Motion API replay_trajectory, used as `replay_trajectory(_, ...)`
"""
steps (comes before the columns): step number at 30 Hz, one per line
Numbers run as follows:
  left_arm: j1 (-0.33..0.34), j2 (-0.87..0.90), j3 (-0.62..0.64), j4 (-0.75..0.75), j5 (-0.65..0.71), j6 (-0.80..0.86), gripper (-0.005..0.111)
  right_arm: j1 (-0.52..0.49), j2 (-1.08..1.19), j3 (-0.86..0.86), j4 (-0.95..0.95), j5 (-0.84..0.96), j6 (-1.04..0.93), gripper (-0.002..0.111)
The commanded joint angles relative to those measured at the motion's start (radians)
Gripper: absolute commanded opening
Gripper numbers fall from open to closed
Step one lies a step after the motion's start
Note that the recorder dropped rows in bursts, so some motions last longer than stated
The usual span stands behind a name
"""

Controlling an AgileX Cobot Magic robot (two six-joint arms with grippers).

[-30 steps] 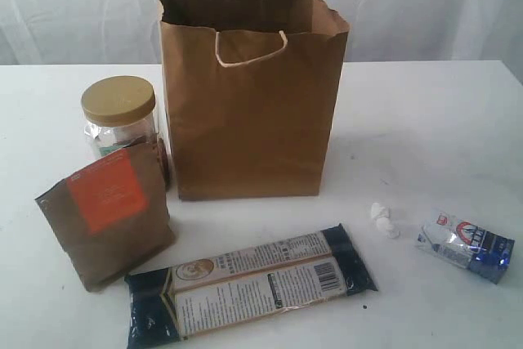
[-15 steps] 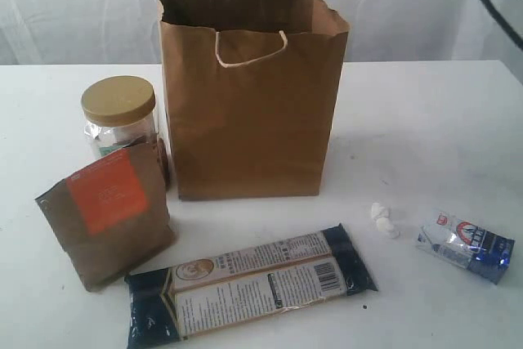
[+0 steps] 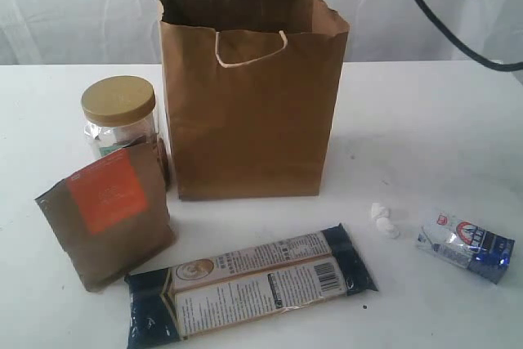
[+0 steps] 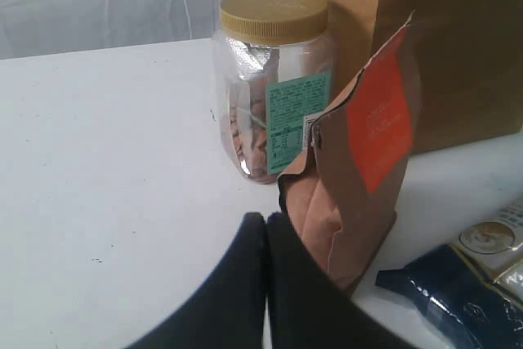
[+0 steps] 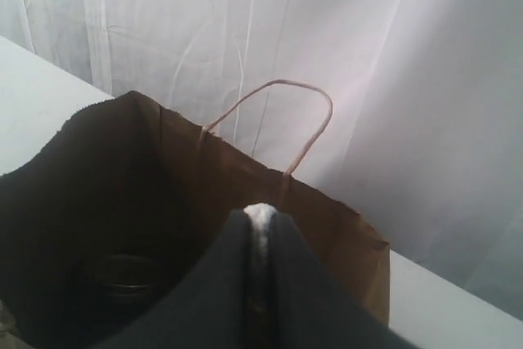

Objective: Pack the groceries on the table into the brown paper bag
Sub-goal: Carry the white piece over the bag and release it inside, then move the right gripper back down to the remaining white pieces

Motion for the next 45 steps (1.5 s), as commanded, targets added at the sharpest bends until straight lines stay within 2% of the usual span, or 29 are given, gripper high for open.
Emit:
replay_trajectory(1, -0.001, -0.005, 0.003, -0.003, -0.003, -0.003, 0.0, 0.005, 0.003, -0.008, 0.019, 0.017, 0.0, 0.015)
replay_trajectory(6, -0.001, -0.005, 0.003, -0.003, -0.003, -0.003, 0.0, 0.005, 0.001, -0.008, 0.022, 0.029, 0.0, 0.052)
replay_trajectory(8, -0.001, -0.005, 0.003, -0.003, -0.003, -0.003, 0.0, 0.005, -0.004, -0.008, 0.022, 0.036, 0.0, 0.058)
replay_trajectory(17, -0.001, -0.005, 0.003, -0.003, -0.003, -0.003, 0.0, -0.002, -0.087, 0.013, 0.009, 0.043, 0.0, 0.059)
replay_trajectory(29, -0.001, -0.005, 0.003, -0.003, -0.003, -0.003, 0.0, -0.177, -0.413, 0.229, -0.02, 0.132, 0.003, 0.059)
replay_trajectory(36, -0.001, -0.005, 0.003, -0.003, -0.003, -0.003, 0.0, -0.264, -0.656, 0.309, -0.112, 0.243, 0.038, 0.059)
replay_trajectory(45, -0.001, -0.005, 0.003, -0.003, -0.003, -0.003, 0.0, -0.273, -0.804, 0.447, -0.144, 0.409, 0.082, 0.058)
